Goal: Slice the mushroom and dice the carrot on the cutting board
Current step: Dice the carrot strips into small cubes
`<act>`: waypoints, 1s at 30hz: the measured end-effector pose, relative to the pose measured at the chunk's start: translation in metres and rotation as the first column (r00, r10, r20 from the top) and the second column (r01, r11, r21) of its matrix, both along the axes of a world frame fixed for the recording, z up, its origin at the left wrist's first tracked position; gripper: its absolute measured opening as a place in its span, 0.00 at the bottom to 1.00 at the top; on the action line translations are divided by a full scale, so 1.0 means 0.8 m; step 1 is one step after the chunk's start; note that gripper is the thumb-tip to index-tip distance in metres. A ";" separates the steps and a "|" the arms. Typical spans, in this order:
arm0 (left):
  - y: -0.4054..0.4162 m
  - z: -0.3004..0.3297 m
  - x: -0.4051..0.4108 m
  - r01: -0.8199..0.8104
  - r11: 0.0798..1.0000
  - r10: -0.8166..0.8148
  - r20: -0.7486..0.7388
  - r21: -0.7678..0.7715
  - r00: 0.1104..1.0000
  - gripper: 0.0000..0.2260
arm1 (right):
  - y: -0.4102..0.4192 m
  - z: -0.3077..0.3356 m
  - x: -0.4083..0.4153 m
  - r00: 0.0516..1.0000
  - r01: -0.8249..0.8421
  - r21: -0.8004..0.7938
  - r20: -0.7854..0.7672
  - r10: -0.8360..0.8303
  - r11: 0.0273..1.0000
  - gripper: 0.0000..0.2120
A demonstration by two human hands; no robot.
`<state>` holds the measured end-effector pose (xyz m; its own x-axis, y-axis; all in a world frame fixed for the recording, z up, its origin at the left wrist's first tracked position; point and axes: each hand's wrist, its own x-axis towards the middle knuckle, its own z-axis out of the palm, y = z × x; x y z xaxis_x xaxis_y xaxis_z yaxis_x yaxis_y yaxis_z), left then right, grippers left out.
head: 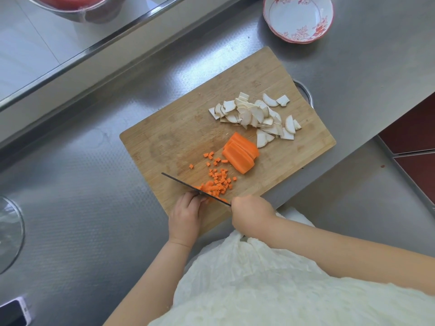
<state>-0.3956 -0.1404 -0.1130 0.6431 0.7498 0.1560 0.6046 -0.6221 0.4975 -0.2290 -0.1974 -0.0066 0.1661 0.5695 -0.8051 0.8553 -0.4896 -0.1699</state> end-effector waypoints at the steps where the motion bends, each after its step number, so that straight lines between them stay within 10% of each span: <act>1: 0.000 0.000 0.000 -0.001 1.000 0.001 0.000 -0.007 1.000 0.11 | 0.000 -0.003 -0.001 1.000 0.011 -0.002 -0.001 -0.011 1.000 0.07; 10: 0.001 0.008 -0.002 0.010 0.998 -0.009 0.009 -0.058 1.000 0.11 | 0.008 -0.016 0.024 0.915 0.355 0.000 -0.205 -0.347 0.935 0.13; 30: 0.010 0.003 -0.006 0.058 0.998 -0.058 0.000 -0.033 0.998 0.12 | -0.008 0.012 0.003 0.998 0.034 0.077 -0.055 -0.030 0.996 0.08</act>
